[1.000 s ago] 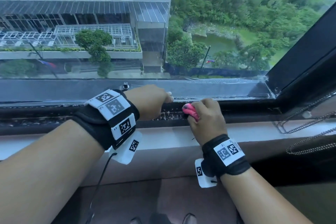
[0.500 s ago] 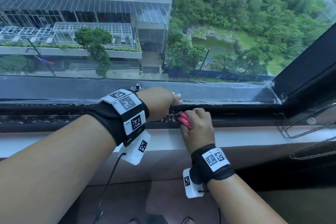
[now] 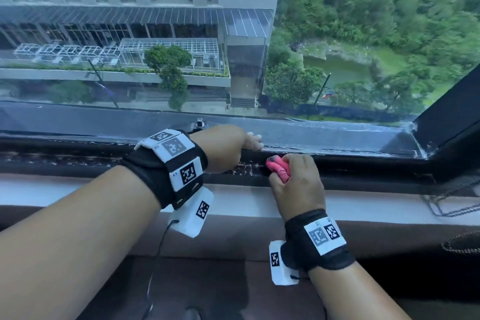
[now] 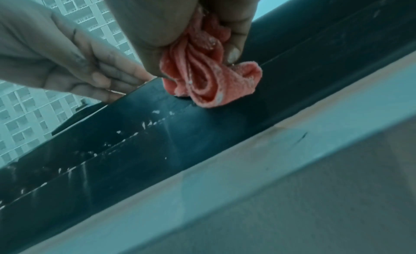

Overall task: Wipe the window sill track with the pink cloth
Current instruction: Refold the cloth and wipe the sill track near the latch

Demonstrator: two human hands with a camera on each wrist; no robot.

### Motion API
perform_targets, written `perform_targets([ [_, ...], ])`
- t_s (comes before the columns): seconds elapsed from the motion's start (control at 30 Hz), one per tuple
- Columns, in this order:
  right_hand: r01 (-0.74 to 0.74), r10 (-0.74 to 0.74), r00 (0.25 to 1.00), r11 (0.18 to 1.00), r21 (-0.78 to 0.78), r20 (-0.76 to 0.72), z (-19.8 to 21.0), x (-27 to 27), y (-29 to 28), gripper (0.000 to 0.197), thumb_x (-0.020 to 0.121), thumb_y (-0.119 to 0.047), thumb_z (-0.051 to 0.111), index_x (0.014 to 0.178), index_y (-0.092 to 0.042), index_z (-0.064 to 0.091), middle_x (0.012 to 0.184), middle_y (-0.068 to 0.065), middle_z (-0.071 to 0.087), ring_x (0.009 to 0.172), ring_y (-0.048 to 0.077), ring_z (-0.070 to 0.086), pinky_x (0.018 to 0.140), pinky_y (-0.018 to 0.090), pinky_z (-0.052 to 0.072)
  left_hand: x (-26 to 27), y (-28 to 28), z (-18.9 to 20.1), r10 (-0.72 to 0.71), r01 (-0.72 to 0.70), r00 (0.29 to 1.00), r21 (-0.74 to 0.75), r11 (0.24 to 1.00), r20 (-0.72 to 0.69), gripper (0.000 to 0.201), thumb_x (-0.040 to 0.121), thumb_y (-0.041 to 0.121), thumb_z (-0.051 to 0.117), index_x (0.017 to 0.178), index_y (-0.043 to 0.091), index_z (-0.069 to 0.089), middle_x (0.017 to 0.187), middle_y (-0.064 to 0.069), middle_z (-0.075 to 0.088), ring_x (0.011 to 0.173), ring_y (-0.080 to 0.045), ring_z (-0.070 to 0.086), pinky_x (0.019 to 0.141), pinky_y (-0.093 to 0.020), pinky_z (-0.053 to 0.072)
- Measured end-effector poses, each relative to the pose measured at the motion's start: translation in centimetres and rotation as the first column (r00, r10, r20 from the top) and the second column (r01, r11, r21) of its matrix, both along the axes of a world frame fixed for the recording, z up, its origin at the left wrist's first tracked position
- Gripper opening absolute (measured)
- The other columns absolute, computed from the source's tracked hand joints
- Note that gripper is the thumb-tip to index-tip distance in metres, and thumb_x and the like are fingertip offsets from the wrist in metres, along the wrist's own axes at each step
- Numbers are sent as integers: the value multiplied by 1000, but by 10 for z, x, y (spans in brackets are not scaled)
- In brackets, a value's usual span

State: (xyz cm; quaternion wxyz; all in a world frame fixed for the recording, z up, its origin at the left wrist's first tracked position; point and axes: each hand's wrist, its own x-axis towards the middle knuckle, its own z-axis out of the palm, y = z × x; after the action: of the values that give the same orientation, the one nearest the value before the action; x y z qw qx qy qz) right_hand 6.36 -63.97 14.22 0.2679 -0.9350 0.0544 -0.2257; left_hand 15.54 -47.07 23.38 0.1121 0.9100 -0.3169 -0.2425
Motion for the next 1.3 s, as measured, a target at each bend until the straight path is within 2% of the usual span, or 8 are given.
perform_targets([
  [0.1,21,-21,1000,1000,-7,-2,-6,2,13,22,72,-19,67,92,-11,64,90,7,61,84,28,56,71,36,52,-5,9,3,31,-31,999,0,1000,32,70,90,-9,38,147,31,43,156,18,30,145,-7,28,120,-32,22],
  [0.3,-272,275,954,961,42,-116,4,10,26,20,77,-24,58,94,-19,68,90,-1,60,83,23,57,68,39,53,-14,32,4,-16,20,995,-33,999,103,63,90,-2,42,145,28,47,153,10,41,141,-16,39,115,-35,31],
  [0.47,-85,84,996,996,23,43,8,13,19,15,78,-19,64,92,-16,67,90,1,59,84,22,56,70,33,52,-11,52,2,125,-91,957,-138,986,261,61,93,7,55,148,26,39,132,-3,40,111,-24,51,92,-40,48],
  [0.6,-59,57,998,993,-99,-28,-7,5,49,24,73,-12,68,96,-15,67,98,4,61,85,27,55,68,34,53,-7,61,-8,129,-144,885,0,990,448,64,88,9,61,144,32,39,133,-10,36,119,-31,38,88,-48,51],
  [0.77,-191,189,971,982,5,-143,5,1,37,36,72,-15,63,107,-21,68,105,-3,61,95,21,55,81,33,51,-2,56,-13,98,-172,864,107,979,494,65,95,16,53,147,44,27,134,-7,45,118,-33,45,88,-48,46],
  [1.03,-93,80,990,990,-102,-118,-8,7,36,37,73,-10,67,108,-19,68,106,3,62,92,27,53,80,36,51,4,46,-30,69,-119,861,67,991,504,68,96,13,54,150,43,25,129,-8,46,111,-29,49,72,-38,46],
  [1.2,-243,254,949,967,80,-187,-7,12,54,34,75,-23,55,106,-24,68,104,-5,63,89,24,57,77,41,54,8,47,-32,36,-60,873,35,998,486,80,95,12,55,152,45,10,134,-3,50,111,-27,53,72,-37,49],
  [1.3,-152,168,982,974,169,-85,5,14,43,35,74,-29,51,103,-27,69,97,-8,63,87,20,60,68,42,57,13,64,-27,84,-83,905,-20,996,418,93,90,2,56,153,40,-1,128,-7,60,103,-31,60,73,-42,51],
])
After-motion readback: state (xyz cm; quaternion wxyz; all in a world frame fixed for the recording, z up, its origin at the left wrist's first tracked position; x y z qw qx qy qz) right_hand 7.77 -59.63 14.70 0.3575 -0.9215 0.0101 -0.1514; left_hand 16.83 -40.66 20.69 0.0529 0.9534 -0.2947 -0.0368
